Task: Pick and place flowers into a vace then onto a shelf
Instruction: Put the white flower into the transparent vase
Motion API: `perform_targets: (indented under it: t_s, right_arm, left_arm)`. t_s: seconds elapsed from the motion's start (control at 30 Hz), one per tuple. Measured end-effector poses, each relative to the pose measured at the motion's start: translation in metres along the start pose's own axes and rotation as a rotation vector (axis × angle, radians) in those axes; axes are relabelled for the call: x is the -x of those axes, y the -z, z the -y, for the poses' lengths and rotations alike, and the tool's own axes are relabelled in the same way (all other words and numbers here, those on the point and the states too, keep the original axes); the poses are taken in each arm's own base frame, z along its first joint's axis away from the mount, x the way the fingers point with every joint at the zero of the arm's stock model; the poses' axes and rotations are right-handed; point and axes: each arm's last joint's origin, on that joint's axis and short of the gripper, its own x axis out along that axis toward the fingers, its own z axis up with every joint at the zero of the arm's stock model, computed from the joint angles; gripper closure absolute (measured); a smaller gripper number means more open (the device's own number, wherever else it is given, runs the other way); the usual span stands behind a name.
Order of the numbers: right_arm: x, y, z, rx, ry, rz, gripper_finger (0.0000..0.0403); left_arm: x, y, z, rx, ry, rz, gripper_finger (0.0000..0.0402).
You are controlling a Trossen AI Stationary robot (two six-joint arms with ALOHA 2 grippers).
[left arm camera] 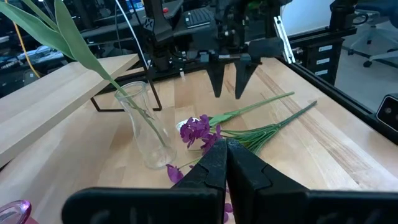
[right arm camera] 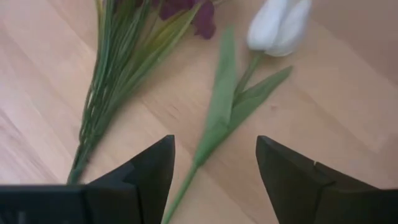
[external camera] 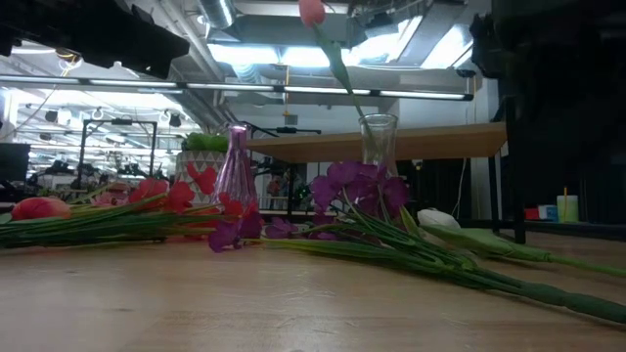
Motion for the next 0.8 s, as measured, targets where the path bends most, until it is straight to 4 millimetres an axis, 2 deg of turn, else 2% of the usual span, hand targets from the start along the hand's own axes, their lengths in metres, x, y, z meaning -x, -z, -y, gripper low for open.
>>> perform_targets:
  t_s: [0.37, 0.8]
  right_arm:
    - [-0.006, 0.003, 0.002, -0.01, -0.023, 0.005, 0.0176]
    - [-0.039, 0.015, 0.002, 0.018, 0.065, -0.015, 0.0176]
  left_arm:
    - [0.0, 0.0, 0.0, 0.0, 0.0, 0.0, 0.04]
    - [0.0, 0.0, 0.0, 0.0, 0.0, 0.0, 0.04]
